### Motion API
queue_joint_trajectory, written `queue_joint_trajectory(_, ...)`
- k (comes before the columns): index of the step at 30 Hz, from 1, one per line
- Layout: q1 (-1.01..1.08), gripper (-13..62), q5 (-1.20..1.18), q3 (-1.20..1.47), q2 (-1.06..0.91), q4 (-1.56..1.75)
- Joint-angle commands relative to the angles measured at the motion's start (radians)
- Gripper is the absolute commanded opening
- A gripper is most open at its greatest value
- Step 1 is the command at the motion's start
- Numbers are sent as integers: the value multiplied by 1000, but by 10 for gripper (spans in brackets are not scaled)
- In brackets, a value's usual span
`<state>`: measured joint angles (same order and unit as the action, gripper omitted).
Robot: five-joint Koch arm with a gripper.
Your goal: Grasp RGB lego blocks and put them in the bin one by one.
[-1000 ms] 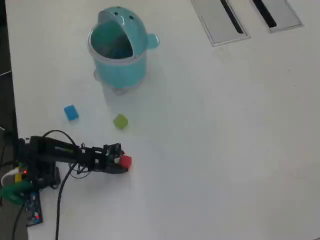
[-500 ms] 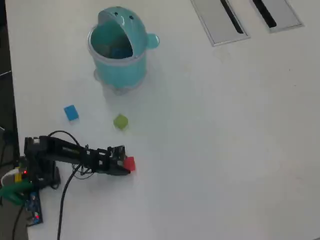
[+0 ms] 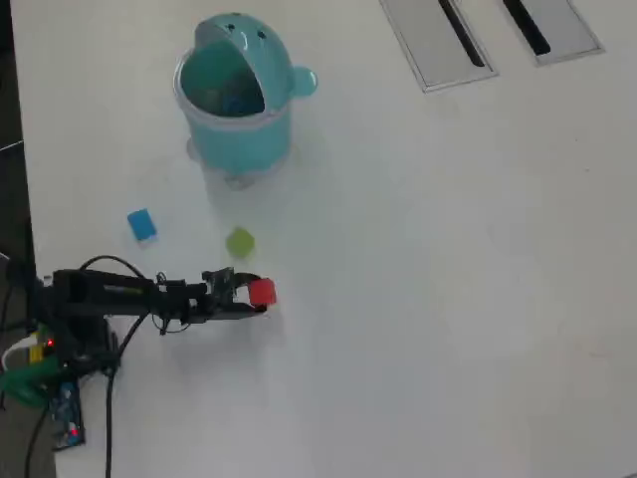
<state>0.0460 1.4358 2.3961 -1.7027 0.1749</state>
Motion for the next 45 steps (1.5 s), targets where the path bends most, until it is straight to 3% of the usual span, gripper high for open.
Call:
queue_joint_trajectory(1,-43,54,3,-63,-100,-8)
queue_joint_trajectory(10,-261,53,2,-48,-351,-153)
queue_joint_trajectory(25,-506,55,-41,-112,-439,-66)
queue_joint_trajectory(36,-653,54,-51,-397,-313,-67)
queue_joint_trajectory(38,-733,55,-54,-620,-176,-123)
queue_joint_trajectory(45,-833,57,-52,-931,23,-279)
